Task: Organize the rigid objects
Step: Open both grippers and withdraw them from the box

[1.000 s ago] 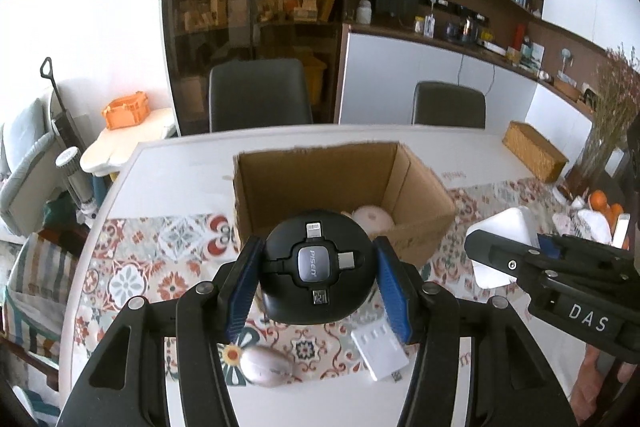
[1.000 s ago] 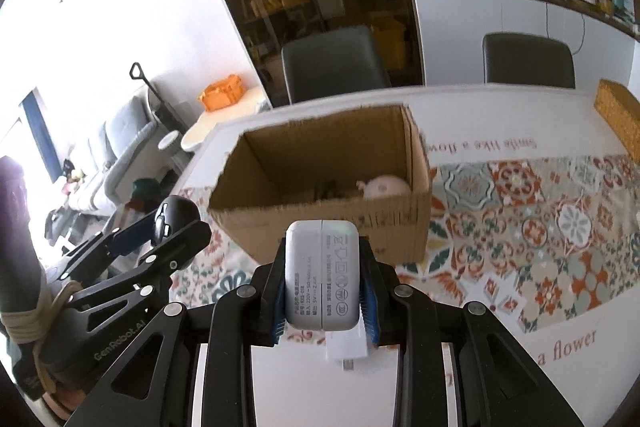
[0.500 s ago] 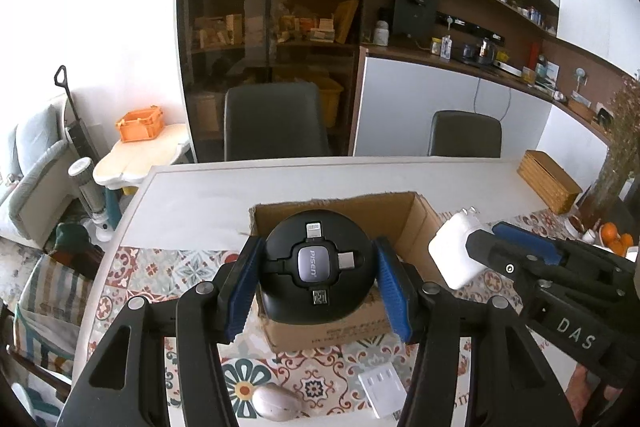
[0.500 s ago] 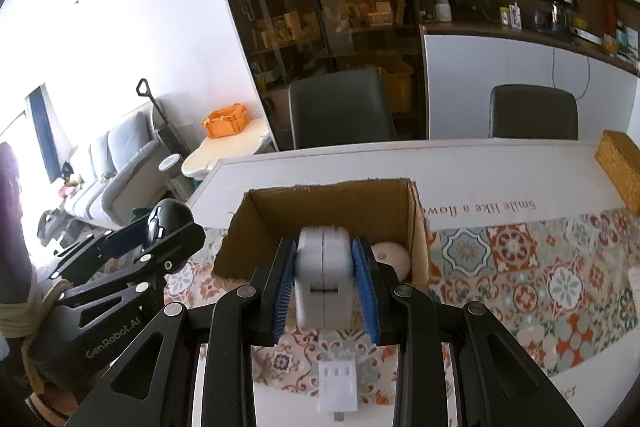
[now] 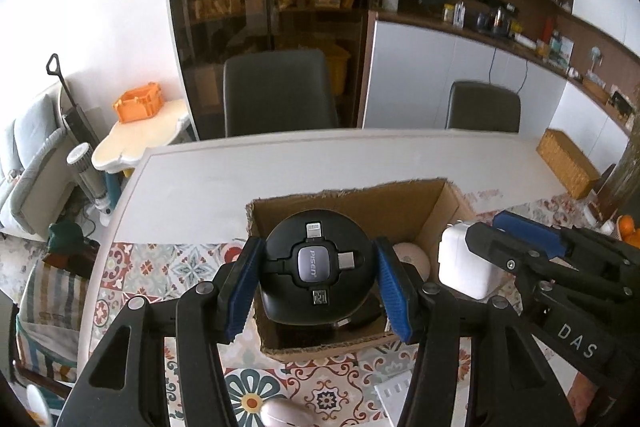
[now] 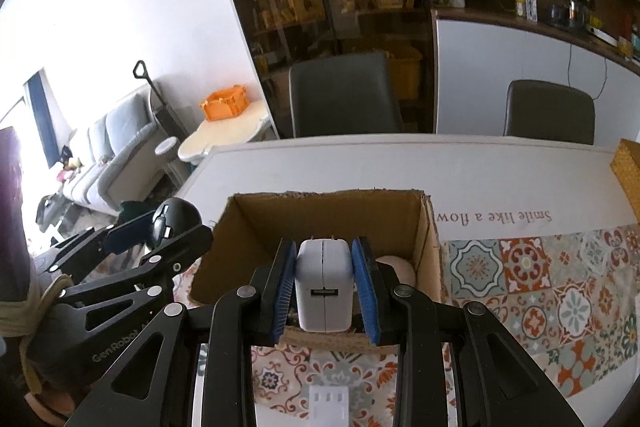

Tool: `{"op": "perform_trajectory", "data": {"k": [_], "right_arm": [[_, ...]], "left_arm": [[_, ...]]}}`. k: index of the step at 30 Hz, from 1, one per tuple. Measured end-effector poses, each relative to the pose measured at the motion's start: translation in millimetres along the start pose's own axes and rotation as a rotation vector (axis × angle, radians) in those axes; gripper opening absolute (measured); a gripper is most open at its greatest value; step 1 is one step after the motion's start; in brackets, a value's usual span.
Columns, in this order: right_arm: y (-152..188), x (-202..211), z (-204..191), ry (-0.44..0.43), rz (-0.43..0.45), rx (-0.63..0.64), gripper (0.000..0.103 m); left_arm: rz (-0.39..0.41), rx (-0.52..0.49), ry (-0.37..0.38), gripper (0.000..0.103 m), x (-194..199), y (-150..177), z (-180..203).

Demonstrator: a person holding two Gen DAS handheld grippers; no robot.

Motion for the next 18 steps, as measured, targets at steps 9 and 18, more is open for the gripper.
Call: {"op": "perform_trajectory", "data": {"k": [9,18], "right_arm": [[6.7,-34.4,12.3,0.021,-0.09,-0.028,0.03],[8.9,-46.5,15.2,0.007,-0.128,-0.056,0.03]], "left_arm": [[-0.069,-0.031,-0.018,0.062,-27.9,0.7,4.4],[-0.051,-0.024,-0.148,0.086,-12.4,2.4,-15.0]]}}
Point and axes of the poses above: each gripper's, at about its wrist camera, not at the fingertips, and x roughly against the way its jaws point, z to its right, y to its underside, the point moved 6 cm from there along -x, roughly the way its jaws point, and after that the axes turned 4 degrees about -x, right-handed, at the moved point
